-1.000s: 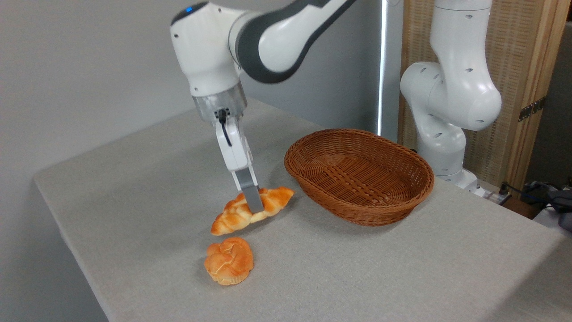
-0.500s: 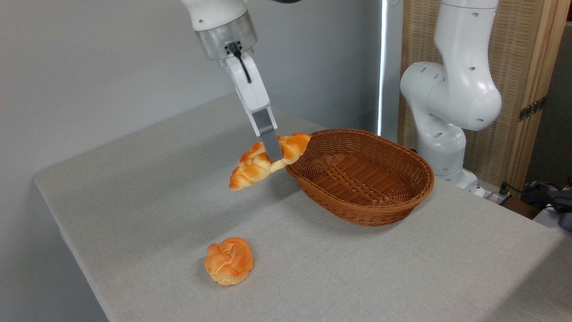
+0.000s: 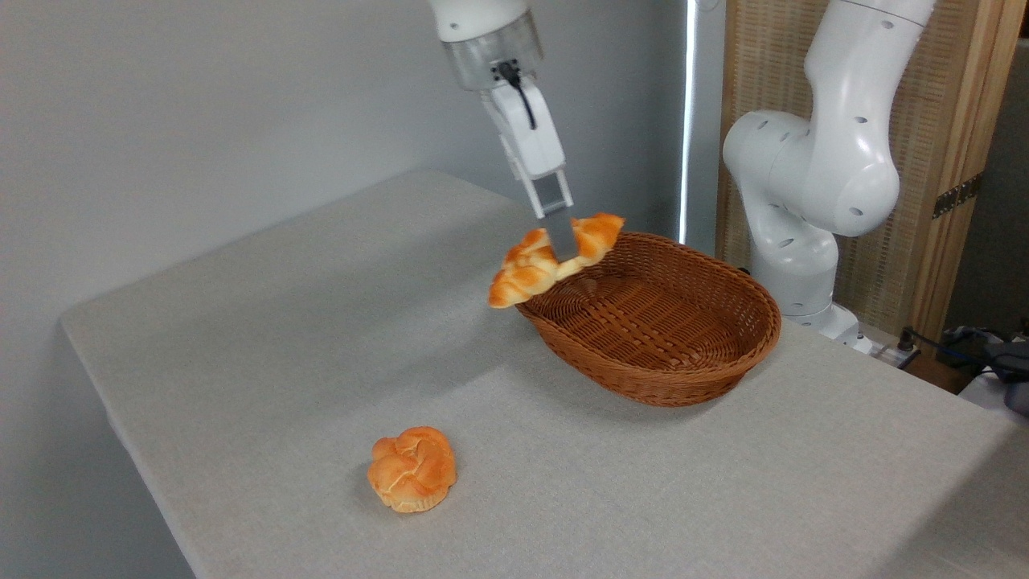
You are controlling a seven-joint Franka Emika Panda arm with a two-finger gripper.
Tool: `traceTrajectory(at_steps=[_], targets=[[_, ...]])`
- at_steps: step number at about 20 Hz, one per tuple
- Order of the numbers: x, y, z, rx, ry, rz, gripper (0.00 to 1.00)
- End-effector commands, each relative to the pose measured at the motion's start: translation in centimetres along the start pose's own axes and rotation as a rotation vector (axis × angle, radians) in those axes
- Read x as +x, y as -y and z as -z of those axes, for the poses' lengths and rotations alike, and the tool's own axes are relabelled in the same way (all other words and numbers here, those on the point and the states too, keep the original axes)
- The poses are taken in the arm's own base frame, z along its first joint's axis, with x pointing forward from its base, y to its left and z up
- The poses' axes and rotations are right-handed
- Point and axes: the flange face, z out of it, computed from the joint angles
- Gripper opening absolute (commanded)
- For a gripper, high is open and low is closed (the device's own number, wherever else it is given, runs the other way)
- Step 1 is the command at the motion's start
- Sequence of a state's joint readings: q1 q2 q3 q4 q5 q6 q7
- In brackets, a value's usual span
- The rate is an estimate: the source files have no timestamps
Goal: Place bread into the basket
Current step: 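Lift the braided loaf and carry it over the wicker basket, then lower the loaf into the basket and open the gripper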
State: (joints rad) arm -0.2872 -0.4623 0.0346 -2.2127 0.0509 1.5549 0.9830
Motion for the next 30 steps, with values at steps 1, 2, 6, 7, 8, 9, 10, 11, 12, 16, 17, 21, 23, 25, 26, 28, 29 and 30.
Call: traceTrajectory(at_steps=[1,2,6,7,8,9,10,11,12,16,17,21,23,25,26,28,29,30], targets=[[-0.8,-2.8,-2.5,-0.03,-0.005,-0.013,0.4],[-0.5,-3.1,-3.1,-0.041,0.008,-0.023,0.4],[1.5,-4.8,-5.8,-0.064,0.078,-0.075,0.4],[2.0,-5.2,-6.3,-0.069,0.095,-0.088,0.41],[2.2,-5.5,-7.2,-0.078,0.113,-0.097,0.41],[2.3,-5.8,-7.8,-0.086,0.125,-0.101,0.41],[2.5,-5.9,-8.1,-0.087,0.134,-0.107,0.41],[2.5,-5.9,-8.2,-0.089,0.137,-0.108,0.43],[2.5,-5.8,-8.2,-0.086,0.133,-0.109,0.48],[2.6,-5.7,-8.3,-0.086,0.134,-0.112,0.79],[2.7,-5.7,-8.4,-0.085,0.135,-0.114,0.84],[3.0,-5.4,-8.3,-0.066,0.121,-0.111,1.0],[3.0,-5.3,-8.3,-0.067,0.121,-0.11,1.0],[3.1,-5.3,-8.3,-0.066,0.118,-0.109,1.0],[3.1,-5.2,-8.2,-0.066,0.116,-0.109,1.0],[3.2,-5.1,-8.3,-0.07,0.113,-0.103,1.0],[3.2,-5.0,-8.2,-0.069,0.111,-0.1,1.0],[3.2,-5.0,-8.2,-0.072,0.107,-0.098,1.0]])
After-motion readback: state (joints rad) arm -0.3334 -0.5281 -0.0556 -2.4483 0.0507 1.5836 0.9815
